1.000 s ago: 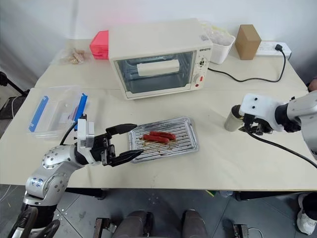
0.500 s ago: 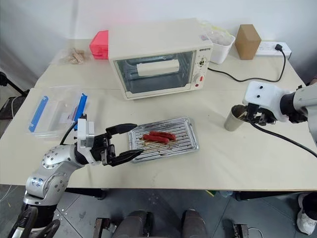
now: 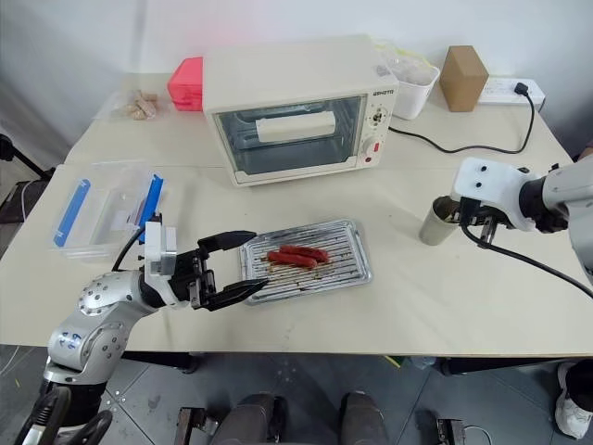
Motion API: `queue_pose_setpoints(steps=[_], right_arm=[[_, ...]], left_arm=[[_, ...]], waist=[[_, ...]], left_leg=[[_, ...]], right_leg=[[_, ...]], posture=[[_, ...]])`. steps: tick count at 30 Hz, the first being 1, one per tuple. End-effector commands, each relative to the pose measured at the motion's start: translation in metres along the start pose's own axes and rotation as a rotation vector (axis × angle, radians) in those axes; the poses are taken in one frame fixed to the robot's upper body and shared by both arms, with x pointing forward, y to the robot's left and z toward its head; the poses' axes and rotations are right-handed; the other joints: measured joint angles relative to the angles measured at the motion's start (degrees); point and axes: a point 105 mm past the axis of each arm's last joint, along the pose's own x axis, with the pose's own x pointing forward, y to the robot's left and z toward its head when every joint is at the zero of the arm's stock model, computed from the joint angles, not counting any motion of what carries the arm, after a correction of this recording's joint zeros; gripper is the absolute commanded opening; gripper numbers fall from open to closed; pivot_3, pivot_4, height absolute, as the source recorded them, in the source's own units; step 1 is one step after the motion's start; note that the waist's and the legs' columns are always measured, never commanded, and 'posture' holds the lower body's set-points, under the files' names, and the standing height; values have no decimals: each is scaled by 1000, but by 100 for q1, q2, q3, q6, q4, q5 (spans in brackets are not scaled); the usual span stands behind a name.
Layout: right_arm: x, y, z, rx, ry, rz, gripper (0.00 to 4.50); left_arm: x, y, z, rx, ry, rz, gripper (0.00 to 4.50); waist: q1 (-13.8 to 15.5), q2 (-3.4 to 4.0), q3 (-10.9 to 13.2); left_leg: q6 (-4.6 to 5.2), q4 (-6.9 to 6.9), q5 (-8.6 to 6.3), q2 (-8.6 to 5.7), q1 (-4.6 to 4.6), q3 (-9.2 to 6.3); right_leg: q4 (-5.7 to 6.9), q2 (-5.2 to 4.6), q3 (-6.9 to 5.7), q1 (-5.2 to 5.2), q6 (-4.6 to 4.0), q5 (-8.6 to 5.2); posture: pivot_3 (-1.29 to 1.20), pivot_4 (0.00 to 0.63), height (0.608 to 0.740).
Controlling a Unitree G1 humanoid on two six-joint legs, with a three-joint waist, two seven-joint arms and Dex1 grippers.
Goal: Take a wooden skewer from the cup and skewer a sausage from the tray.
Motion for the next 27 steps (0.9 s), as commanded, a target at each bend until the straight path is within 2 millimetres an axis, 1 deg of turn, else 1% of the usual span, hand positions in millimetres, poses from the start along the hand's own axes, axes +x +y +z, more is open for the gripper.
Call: queue_pose_setpoints(steps=[1, 5, 7, 9, 13, 15, 16, 20, 22, 24, 27], right_arm=[[-7, -7, 6, -12, -13, -35, 58], [-18, -17, 11, -16, -32, -78, 58], [-34, -23, 16, -18, -55, -79, 58], [-52, -21, 23, -33, -82, -36, 58], [-70, -21, 28, -36, -94, -1, 58], [-82, -24, 34, -46, -133, 4, 58], [-85, -26, 36, -45, -151, 2, 58], [-81, -25, 56, -93, -328, 44, 58], [-71, -14, 66, -102, -456, 115, 58], [-64, -4, 70, -94, -536, 171, 58], [-46, 22, 85, -35, -775, 288, 58]], left_arm=[[-2, 2, 6, 34, -5, 10, 4500], [-2, 2, 6, 35, -6, 10, 4500], [-3, 2, 6, 36, -5, 11, 4500], [-5, 3, 5, 38, 0, 13, 4500], [-9, 4, 3, 38, 7, 15, 4500], [-12, 4, 1, 36, 17, 15, 4500], [-13, 4, 0, 36, 20, 16, 4500], [-26, 7, -2, 42, 54, 35, 4500], [-38, 11, -2, 40, 68, 67, 4500], [-48, 12, -2, 43, 82, 85, 4500], [-68, 10, -2, 13, 96, 117, 4500]], waist=[[0, 0, 0], [-1, 1, 0], [-2, 2, 1], [8, 12, 7], [4, 11, 8], [-2, 10, 9], [-17, 11, 9], [-35, 11, 10], [-36, 10, 10], [-26, 9, 10], [-10, 7, 11]], left_leg=[[0, 0, 0, 0, 0, 0], [0, 0, 0, 0, 0, 1], [0, -1, 0, 0, 0, 1], [0, -1, 0, 0, -1, 2], [1, -8, 0, -1, -2, 0], [1, -5, 0, -1, -2, 3], [1, -6, 0, -1, -2, 3], [0, -9, 0, 7, 2, 7], [0, -10, 0, 9, 2, 7], [0, -9, 0, 10, 2, 6], [0, -10, 0, 10, 0, 1]], right_leg=[[0, 0, 0, 0, 0, 0], [0, 0, 0, 0, 0, 0], [0, 0, 1, -1, 0, 0], [0, 1, 1, -3, 0, 0], [-2, 0, -1, -2, 0, 0], [-5, 0, 0, -2, 0, 0], [-5, 0, 1, -2, 0, 0], [-5, -2, 7, -4, 0, 0], [-4, -1, 7, -5, 0, 0], [-1, -2, 5, -3, 0, 0], [6, -3, -2, 0, -1, 0]], posture=[[0, 150, 740], [0, 150, 740], [0, 150, 740], [0, 150, 740], [0, 150, 740], [0, 150, 740], [0, 150, 740], [0, 150, 740], [0, 150, 740], [0, 150, 740], [0, 150, 740]])
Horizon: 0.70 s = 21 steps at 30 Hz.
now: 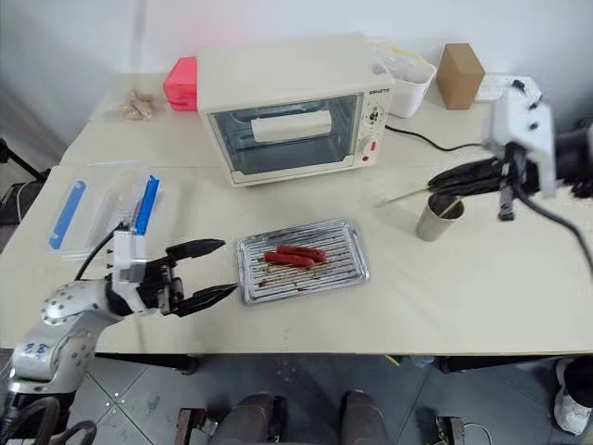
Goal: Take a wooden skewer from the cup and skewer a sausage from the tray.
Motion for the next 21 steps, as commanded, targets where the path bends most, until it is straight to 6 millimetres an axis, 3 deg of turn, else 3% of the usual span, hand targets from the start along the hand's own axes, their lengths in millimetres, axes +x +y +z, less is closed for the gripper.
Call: queue_pose_setpoints(steps=[1, 7, 10, 15, 21], right_arm=[[15, 19, 20, -2, -283, 67, 58], [57, 54, 12, 78, -492, 173, 58], [75, 69, 20, 77, -571, 232, 58], [93, 80, 27, 5, -610, 286, 58], [101, 79, 36, -35, -660, 289, 58]], left_arm=[[-20, 0, 7, 10, -12, 21, 4500], [-25, -11, 13, -75, -24, -28, 4500], [-17, -17, 15, -93, -35, -58, 4500], [-2, -26, 18, -156, -71, -125, 4500], [11, -21, 21, -207, -100, -152, 4500]], waist=[[4, -1, 0], [37, -3, 1], [10, -3, 1], [1, -3, 1], [6, -3, 1]], left_leg=[[0, -2, 0, -1, -1, -1], [0, 15, 0, -3, -5, -17], [1, 25, 0, -4, -5, -17], [-1, 19, 0, -3, 0, -16], [0, 22, 0, -4, -1, -15]], right_leg=[[1, -1, -1, 0, 0, 0], [1, -4, -14, 10, 0, 0], [0, -6, -11, 11, 0, 0], [2, -1, -9, 8, 0, 0], [5, 1, -8, 7, 0, 0]], posture=[[0, 150, 740], [0, 150, 740], [0, 150, 740], [0, 150, 740], [0, 150, 740]])
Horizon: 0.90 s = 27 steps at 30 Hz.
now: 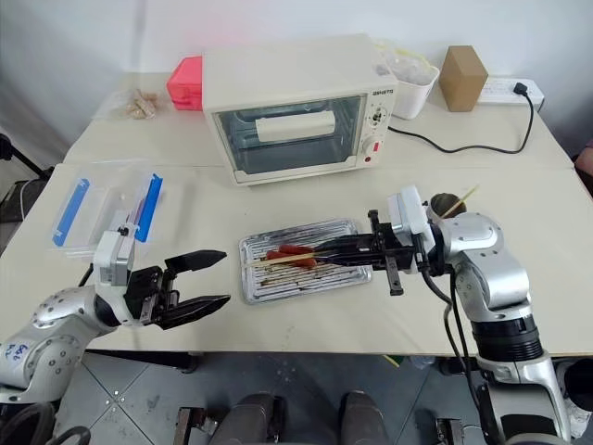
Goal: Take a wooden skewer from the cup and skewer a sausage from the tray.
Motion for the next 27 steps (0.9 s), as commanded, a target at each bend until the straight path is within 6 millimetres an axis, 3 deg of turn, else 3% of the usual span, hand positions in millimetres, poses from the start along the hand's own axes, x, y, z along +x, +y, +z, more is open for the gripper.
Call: queue_pose_setpoints(steps=[1, 14, 18, 27], right_arm=[[5, 1, 8, -58, -20, 20, 58], [21, 8, 6, -41, -63, 46, 58], [21, 10, 3, -42, -54, 52, 0], [21, 8, 3, -40, -57, 39, 0]], left_arm=[[8, -2, 4, -17, -27, -29, 4500], [32, -6, 6, -49, -83, -112, 4500], [34, -7, 6, -62, -99, -118, 3742], [35, -10, 5, -79, -102, -138, 1147]], waist=[[-1, -1, -1], [-6, -2, -1], [-5, -2, -1], [-5, -2, -1]], left_leg=[[0, 0, 0, -1, 0, 0], [0, -2, 0, -1, 0, 0], [0, -2, 0, -1, 0, 0], [0, -2, 0, -1, 0, 0]], right_leg=[[0, 1, 0, 0, 0, 0], [12, 5, -1, 0, 0, 0], [12, 5, -1, 0, 0, 0], [1, 4, 0, 0, 0, 0]], posture=[[0, 150, 740], [0, 150, 740], [0, 150, 740], [0, 150, 740]])
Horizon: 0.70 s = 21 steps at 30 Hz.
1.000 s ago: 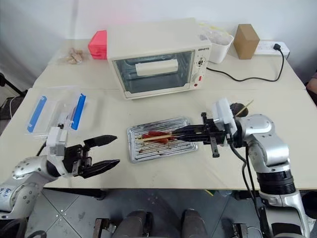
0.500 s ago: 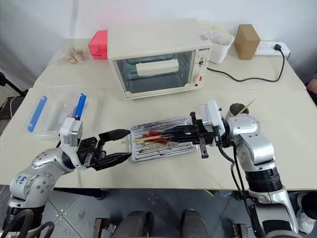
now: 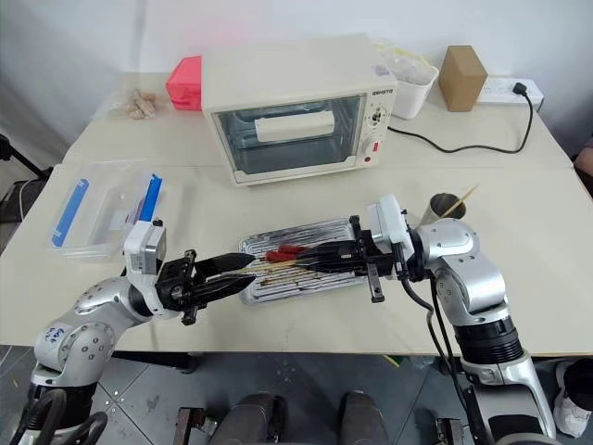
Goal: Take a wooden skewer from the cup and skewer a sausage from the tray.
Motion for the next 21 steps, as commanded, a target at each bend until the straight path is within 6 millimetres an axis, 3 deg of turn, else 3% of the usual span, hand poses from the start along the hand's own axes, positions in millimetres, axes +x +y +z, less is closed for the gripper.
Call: queue_pose_setpoints(steps=[1, 4, 10, 11, 17, 21], right_arm=[[2, 1, 9, -51, -18, 9, 0], [2, 0, 10, -51, -22, 4, 0], [0, 0, 2, 43, 27, -3, 0], [-1, -1, 2, 56, 37, -9, 546], [-13, -7, 0, -18, 78, -48, 2484], [-46, -12, -6, -43, 167, -100, 3749]], left_arm=[[3, -5, 4, 1, -14, -37, 809], [4, -6, 3, -2, -10, -41, 35], [5, -6, 7, -17, -27, -32, 11], [4, -5, 8, -16, -29, -28, 0], [-12, -2, 13, 21, -6, 39, 0], [-42, 1, 15, 96, 47, 158, 0]], waist=[[0, 0, 0], [0, 0, 0], [1, 0, 0], [3, 0, 0], [-2, 0, 0], [-5, 0, 0]], left_leg=[[0, 0, 0, 0, 0, 0], [0, 0, 0, 0, 0, 0], [0, 0, 0, 0, 0, 0], [0, 0, 0, 0, 0, 0], [0, -2, 0, 0, 0, 0], [0, -9, 0, 0, 0, 1]], right_leg=[[0, 0, 0, 0, 0, 0], [-1, 0, 0, 0, 0, 0], [-4, -2, 1, 0, 0, 0], [-4, -3, 1, 0, 0, 0], [-8, -4, 1, 0, 0, 0], [-9, -3, 1, -1, 0, 0]], posture=[[0, 150, 740], [0, 150, 740], [0, 150, 740], [0, 150, 740], [0, 150, 740], [0, 150, 740]])
